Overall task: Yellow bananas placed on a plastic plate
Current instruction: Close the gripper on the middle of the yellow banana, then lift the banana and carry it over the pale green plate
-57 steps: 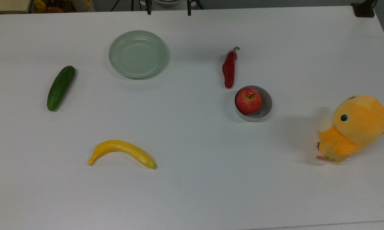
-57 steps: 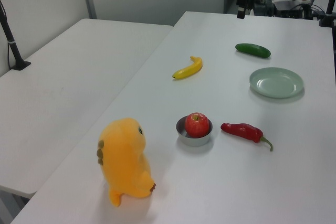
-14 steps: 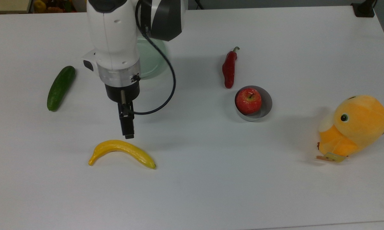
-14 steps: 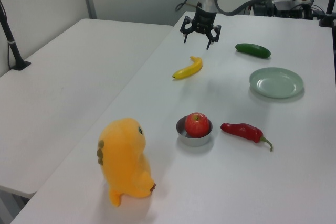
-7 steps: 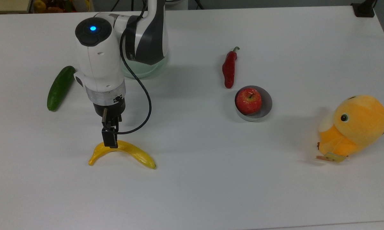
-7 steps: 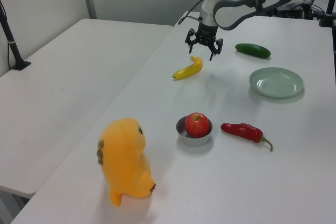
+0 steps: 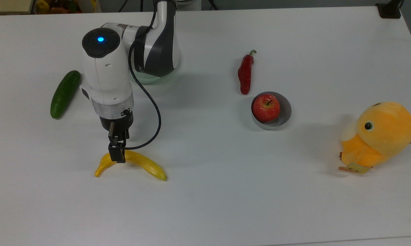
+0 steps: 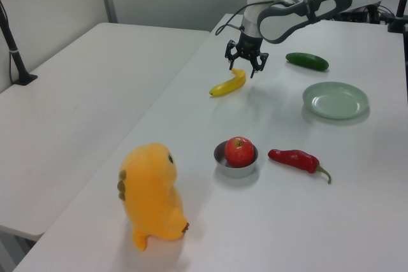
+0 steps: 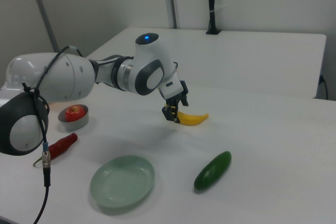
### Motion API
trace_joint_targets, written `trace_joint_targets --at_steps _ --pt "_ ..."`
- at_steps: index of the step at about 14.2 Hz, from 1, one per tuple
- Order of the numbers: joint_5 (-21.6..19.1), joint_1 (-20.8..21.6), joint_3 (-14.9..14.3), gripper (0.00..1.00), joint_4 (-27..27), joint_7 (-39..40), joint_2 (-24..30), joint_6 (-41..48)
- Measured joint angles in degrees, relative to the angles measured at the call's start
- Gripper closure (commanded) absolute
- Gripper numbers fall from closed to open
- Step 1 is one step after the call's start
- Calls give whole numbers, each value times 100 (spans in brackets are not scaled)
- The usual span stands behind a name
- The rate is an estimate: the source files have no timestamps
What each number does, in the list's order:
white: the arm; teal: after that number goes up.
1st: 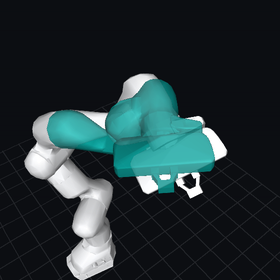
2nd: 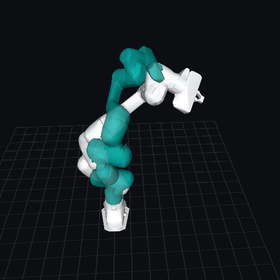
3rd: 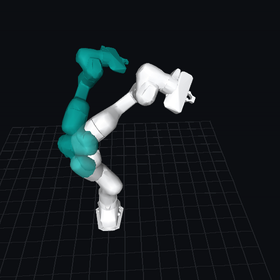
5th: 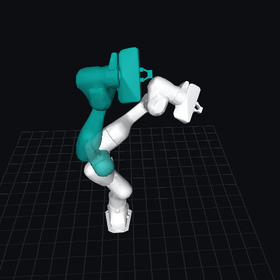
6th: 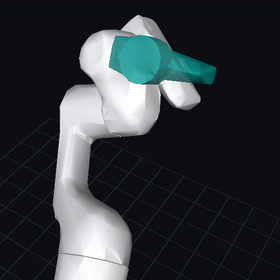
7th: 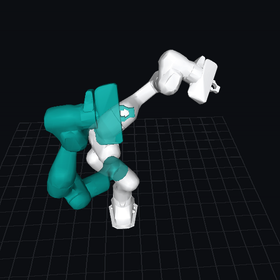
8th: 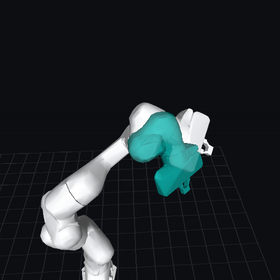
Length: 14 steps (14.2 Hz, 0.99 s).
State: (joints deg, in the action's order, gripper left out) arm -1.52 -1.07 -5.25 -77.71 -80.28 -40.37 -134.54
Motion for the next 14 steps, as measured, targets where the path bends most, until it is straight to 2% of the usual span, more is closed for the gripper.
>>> trace_joint_targets --at_steps 2,3,4,7,8,14 --pt "1 -17 0 24 79 131 -125 0" --pt "1 -17 0 31 108 191 -192 0" --pt "1 -17 3 44 130 253 -251 -1" --pt "1 -17 6 96 188 393 -363 -11" --pt "1 -20 6 100 213 439 -364 -11" --pt "1 -41 6 100 254 563 -363 -11"
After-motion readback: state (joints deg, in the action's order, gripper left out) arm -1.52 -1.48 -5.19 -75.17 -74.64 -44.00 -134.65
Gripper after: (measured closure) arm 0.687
